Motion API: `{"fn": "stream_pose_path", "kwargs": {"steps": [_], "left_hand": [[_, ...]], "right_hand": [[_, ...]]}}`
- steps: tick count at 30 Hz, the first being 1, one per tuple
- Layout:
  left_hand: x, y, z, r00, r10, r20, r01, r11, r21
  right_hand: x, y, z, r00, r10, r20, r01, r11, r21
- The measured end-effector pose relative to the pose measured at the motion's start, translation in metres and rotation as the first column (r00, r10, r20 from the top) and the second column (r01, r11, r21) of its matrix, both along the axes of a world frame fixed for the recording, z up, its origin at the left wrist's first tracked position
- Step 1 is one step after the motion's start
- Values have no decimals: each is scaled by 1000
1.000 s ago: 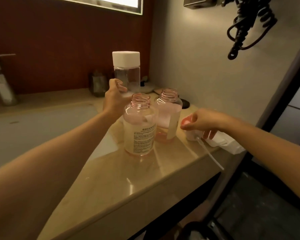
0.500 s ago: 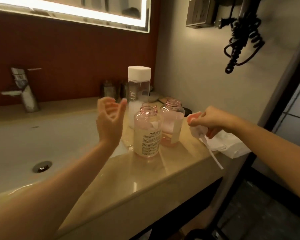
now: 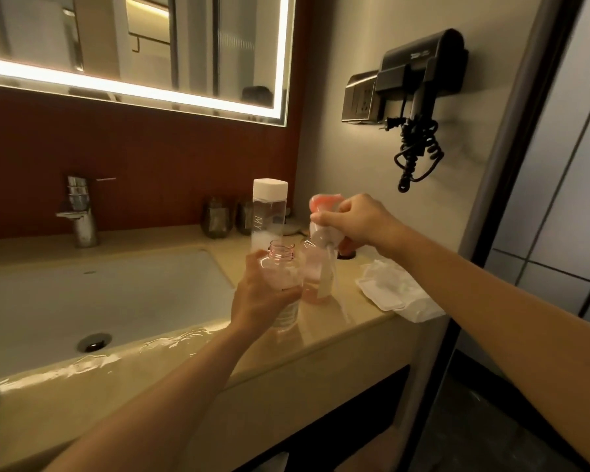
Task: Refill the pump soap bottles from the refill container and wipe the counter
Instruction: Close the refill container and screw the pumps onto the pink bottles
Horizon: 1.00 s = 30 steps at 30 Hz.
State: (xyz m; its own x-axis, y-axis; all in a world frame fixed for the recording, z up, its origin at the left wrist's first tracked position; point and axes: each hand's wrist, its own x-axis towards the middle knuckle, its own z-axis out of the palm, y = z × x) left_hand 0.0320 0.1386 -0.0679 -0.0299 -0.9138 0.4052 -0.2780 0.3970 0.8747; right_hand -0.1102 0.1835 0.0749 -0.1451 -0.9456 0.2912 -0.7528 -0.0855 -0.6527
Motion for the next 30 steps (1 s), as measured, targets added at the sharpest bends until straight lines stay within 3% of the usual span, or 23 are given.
{"fn": "stream_pose_path", "kwargs": {"steps": [6, 12, 19, 25, 30], "left_hand": [[37, 25, -5, 992, 103, 74, -98, 993, -65], [65, 34, -3, 975, 183, 124, -172, 981, -88], [65, 40, -5, 950, 261, 174, -239, 961, -136], [63, 46, -13, 921, 339, 191, -306, 934, -182], [62, 43, -16, 910, 357, 208, -307, 922, -237]], "right_hand": [[48, -1, 13, 979, 100, 178, -16, 906, -423], [86, -7, 12, 966, 114, 232, 51, 796, -603], [100, -7, 8, 949, 96, 301, 158, 680, -716], [111, -2, -35, 974, 186, 125, -54, 738, -673], [112, -4, -64, 968, 241, 74, -158, 808, -568]]}}
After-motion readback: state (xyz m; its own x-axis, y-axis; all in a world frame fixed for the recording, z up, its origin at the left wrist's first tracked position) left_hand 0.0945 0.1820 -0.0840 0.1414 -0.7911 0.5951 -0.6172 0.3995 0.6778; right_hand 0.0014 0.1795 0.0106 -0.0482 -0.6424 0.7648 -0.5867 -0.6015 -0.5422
